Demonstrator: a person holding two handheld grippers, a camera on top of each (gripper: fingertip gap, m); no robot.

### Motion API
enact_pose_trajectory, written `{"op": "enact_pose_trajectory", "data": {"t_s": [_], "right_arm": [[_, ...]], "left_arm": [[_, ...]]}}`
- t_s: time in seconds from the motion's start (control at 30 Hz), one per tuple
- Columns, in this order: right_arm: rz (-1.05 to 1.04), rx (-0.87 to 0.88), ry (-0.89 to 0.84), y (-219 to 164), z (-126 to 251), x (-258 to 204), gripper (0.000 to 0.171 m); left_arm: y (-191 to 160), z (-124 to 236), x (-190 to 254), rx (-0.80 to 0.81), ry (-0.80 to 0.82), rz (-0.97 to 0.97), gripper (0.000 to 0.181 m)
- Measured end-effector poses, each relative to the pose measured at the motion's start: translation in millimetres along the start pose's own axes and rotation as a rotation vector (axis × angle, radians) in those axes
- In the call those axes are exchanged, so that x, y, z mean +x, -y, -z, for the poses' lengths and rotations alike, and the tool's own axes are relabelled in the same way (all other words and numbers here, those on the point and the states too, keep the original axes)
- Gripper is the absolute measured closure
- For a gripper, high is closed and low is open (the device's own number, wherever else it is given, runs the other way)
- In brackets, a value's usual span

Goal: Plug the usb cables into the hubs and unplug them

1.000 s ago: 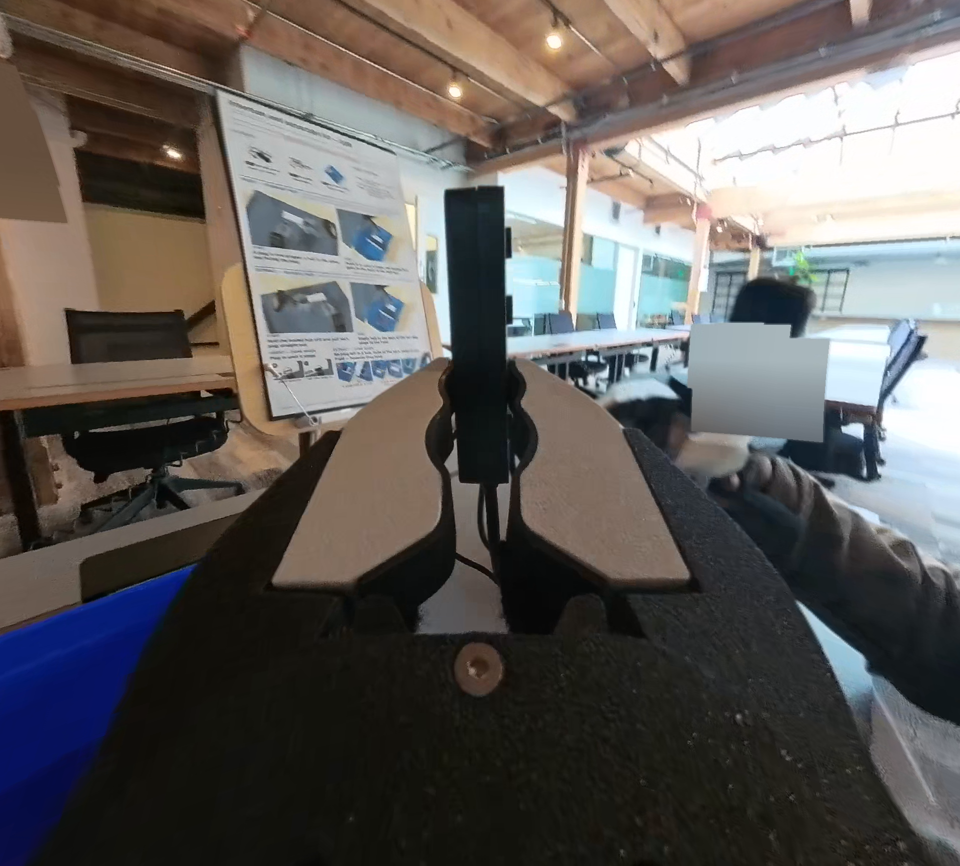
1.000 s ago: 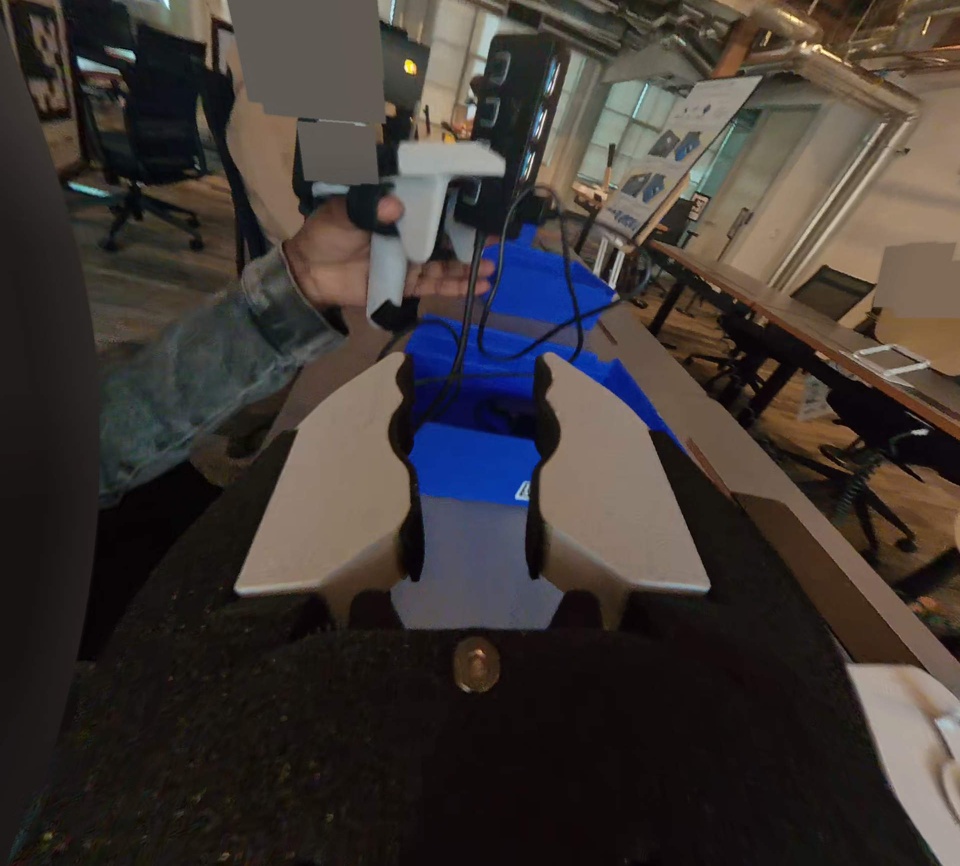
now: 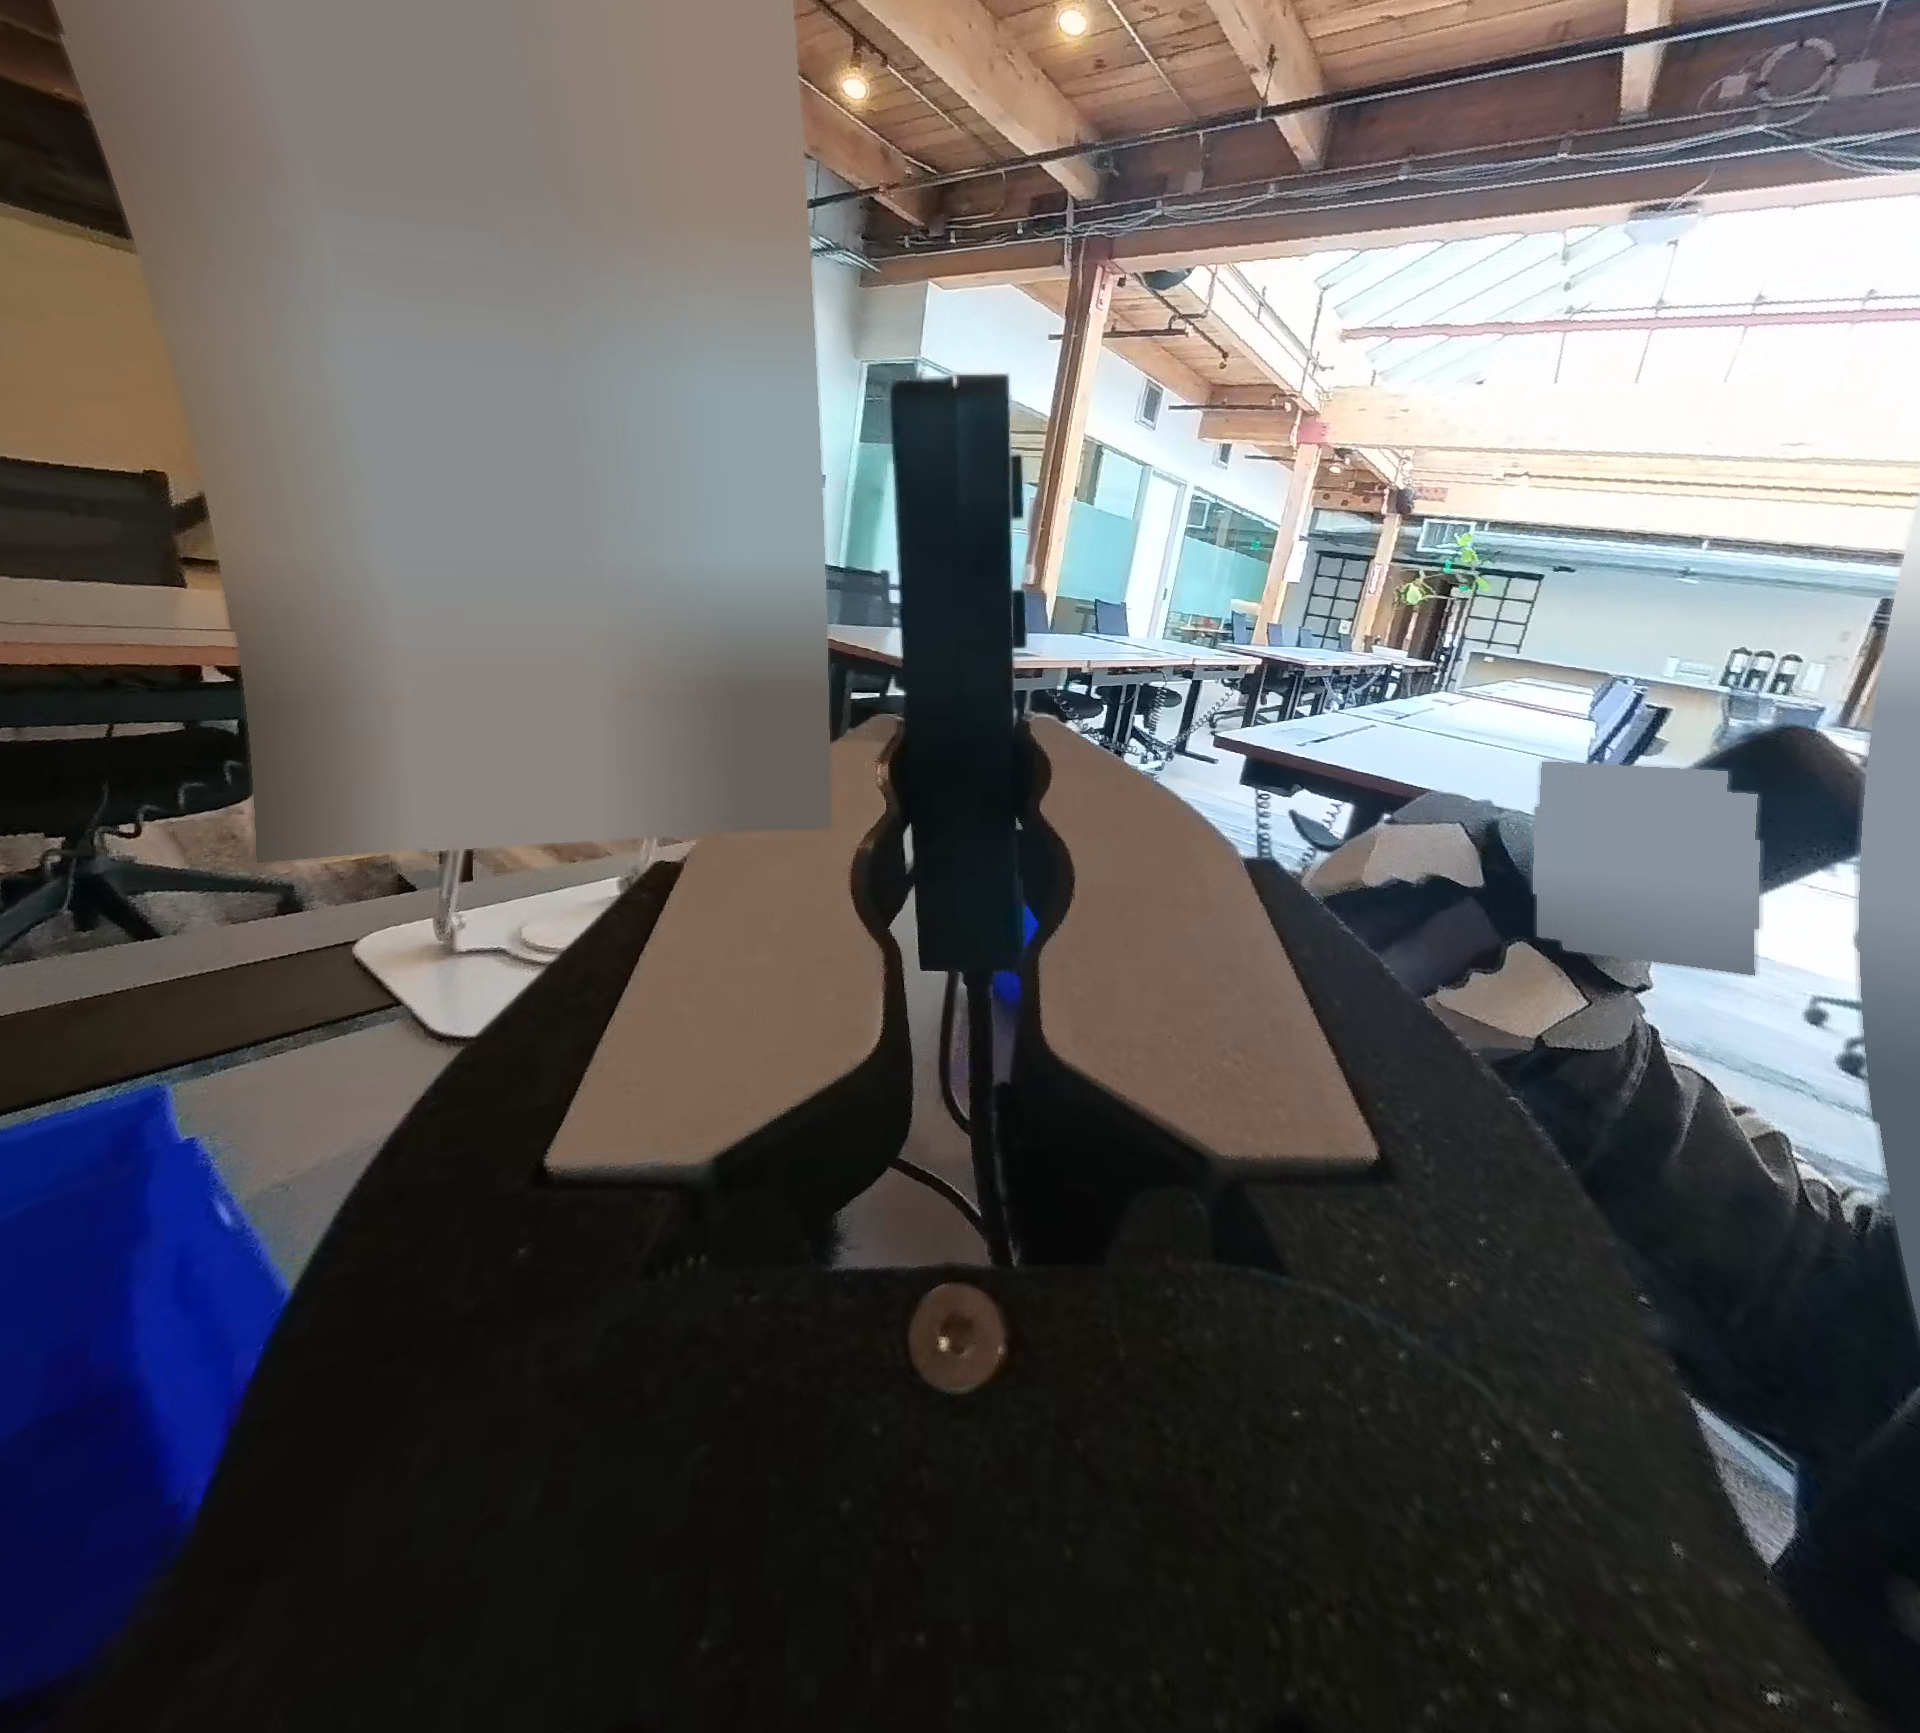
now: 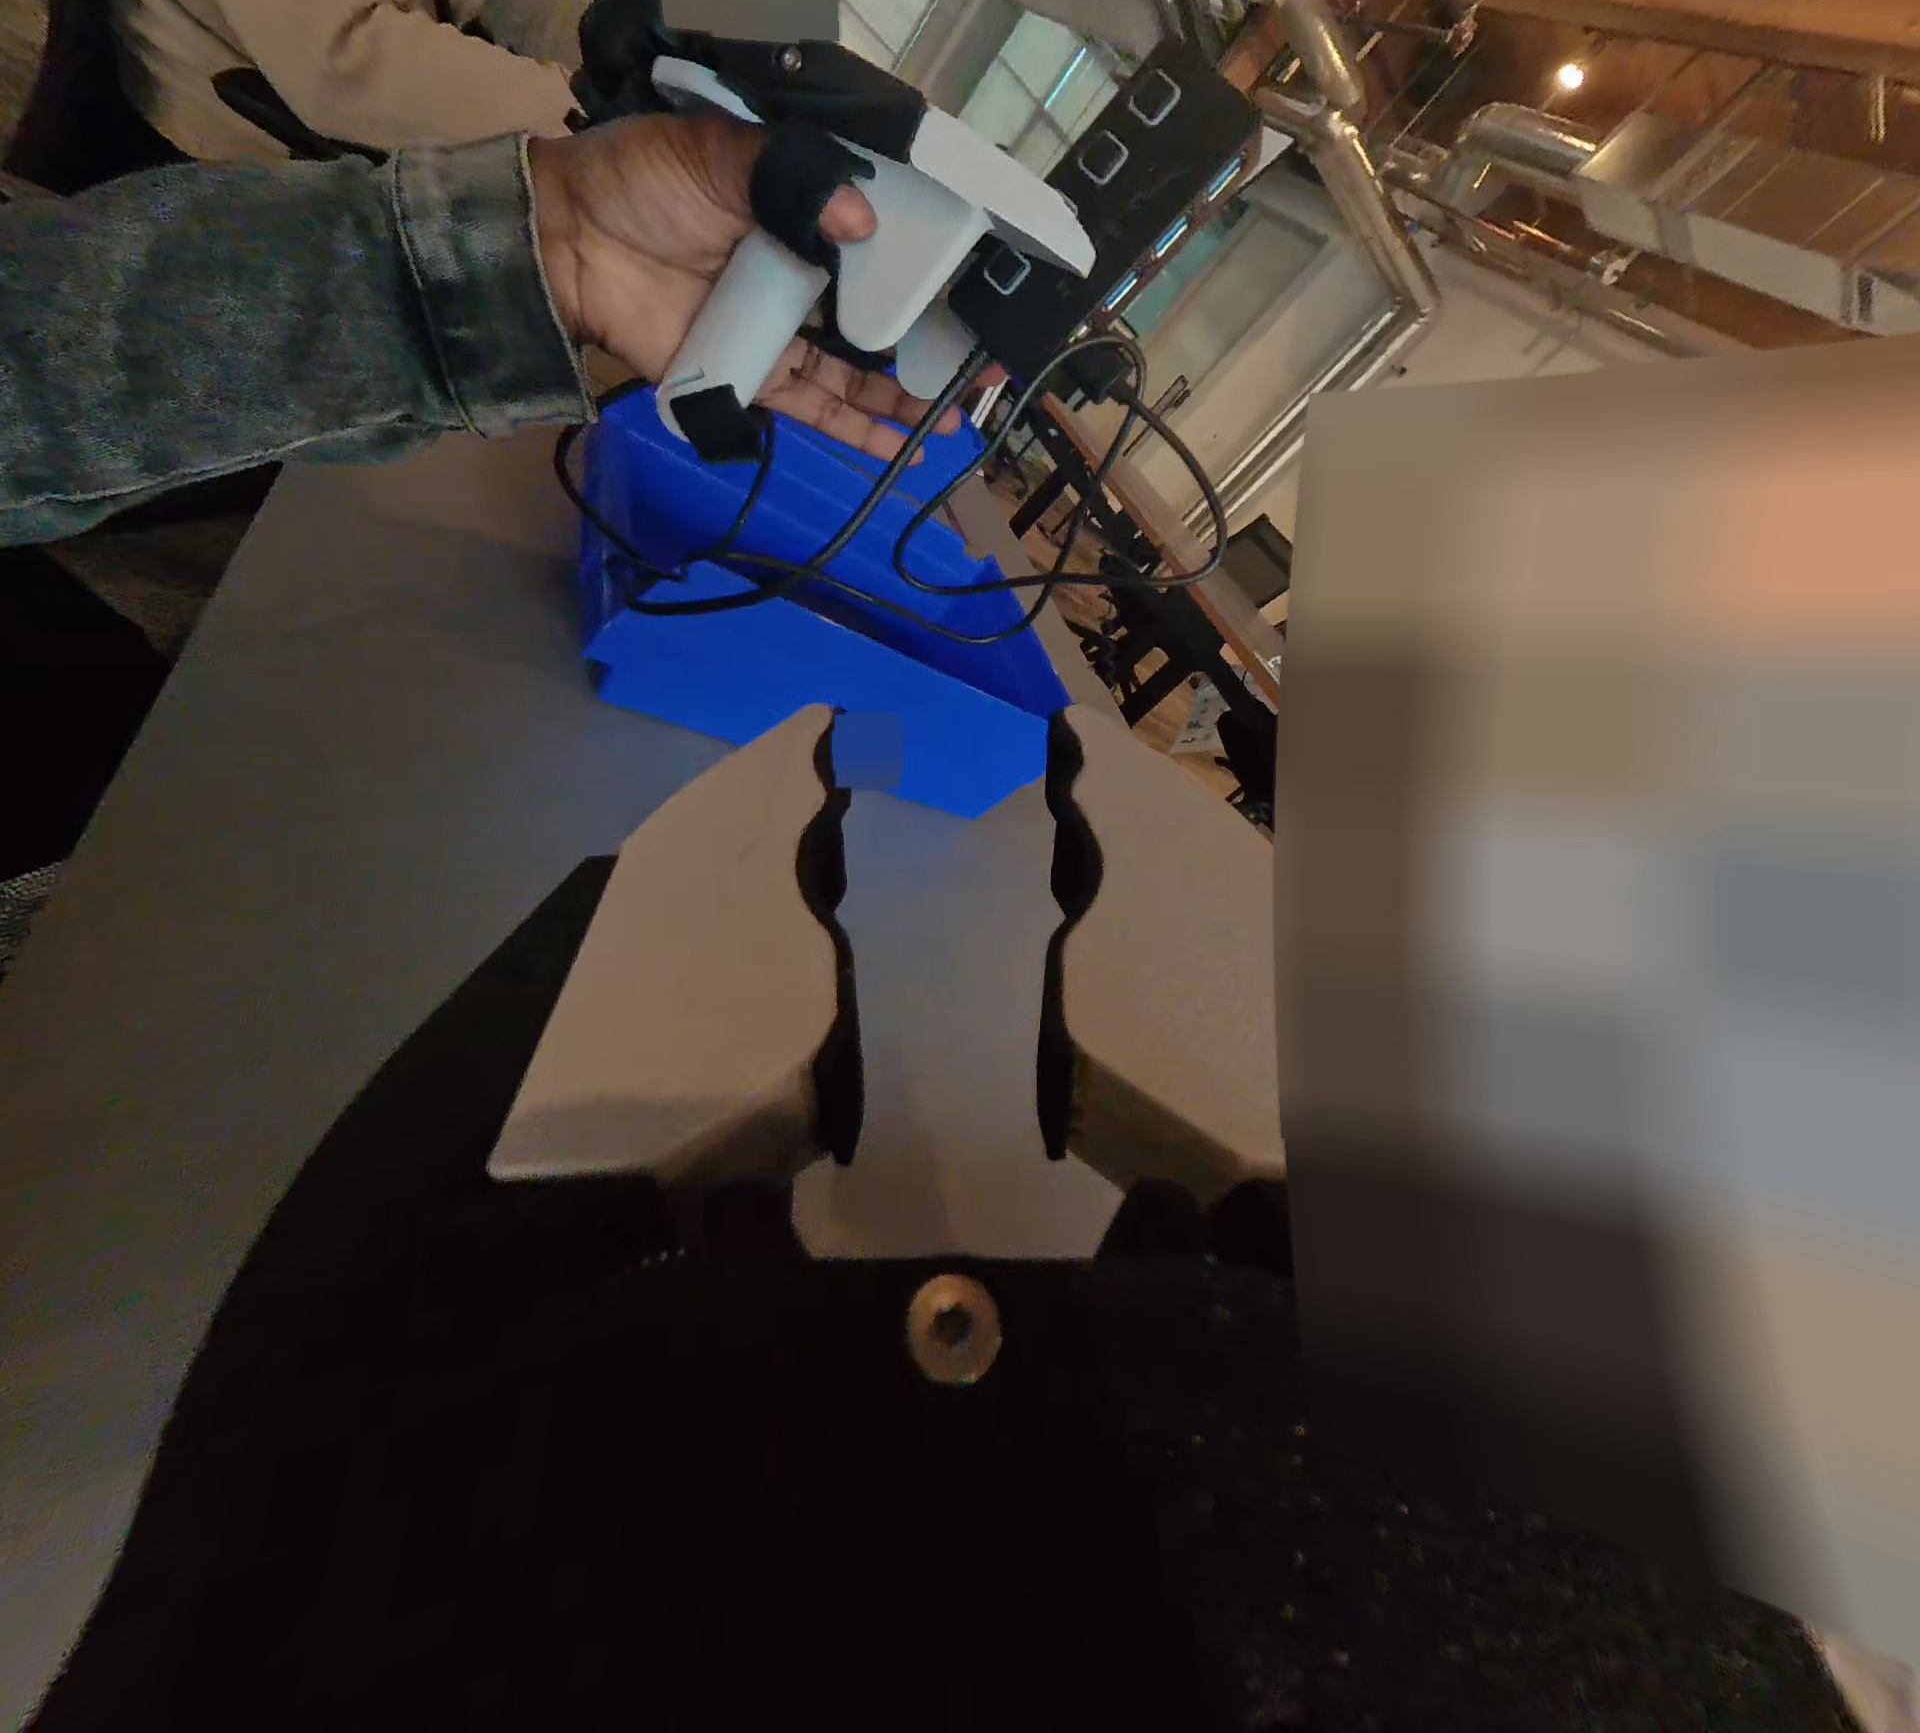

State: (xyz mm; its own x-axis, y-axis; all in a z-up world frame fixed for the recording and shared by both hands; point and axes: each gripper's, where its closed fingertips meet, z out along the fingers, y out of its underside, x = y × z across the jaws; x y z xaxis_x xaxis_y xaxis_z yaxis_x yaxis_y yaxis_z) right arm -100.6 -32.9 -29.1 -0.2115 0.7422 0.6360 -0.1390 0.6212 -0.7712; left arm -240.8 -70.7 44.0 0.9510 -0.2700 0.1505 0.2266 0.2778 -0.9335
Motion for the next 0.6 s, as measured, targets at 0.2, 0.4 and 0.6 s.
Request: {"op": "enact_pose_trajectory", "data": {"t_s": [0.2,0.4,0.6], "right_arm": [[0.022,-0.006,-0.055,4,10,10,0.136],[0.087,-0.025,-0.094,4,14,15,0.137],[0.209,-0.08,-0.155,-1,13,18,0.137]], "left_arm": [[-8,-10,14,-0.017,-0.049,0.015,0.164],[-18,-21,26,-0.025,-0.115,0.083,0.164],[-36,-35,34,-0.054,-0.176,0.181,0.164]]}}
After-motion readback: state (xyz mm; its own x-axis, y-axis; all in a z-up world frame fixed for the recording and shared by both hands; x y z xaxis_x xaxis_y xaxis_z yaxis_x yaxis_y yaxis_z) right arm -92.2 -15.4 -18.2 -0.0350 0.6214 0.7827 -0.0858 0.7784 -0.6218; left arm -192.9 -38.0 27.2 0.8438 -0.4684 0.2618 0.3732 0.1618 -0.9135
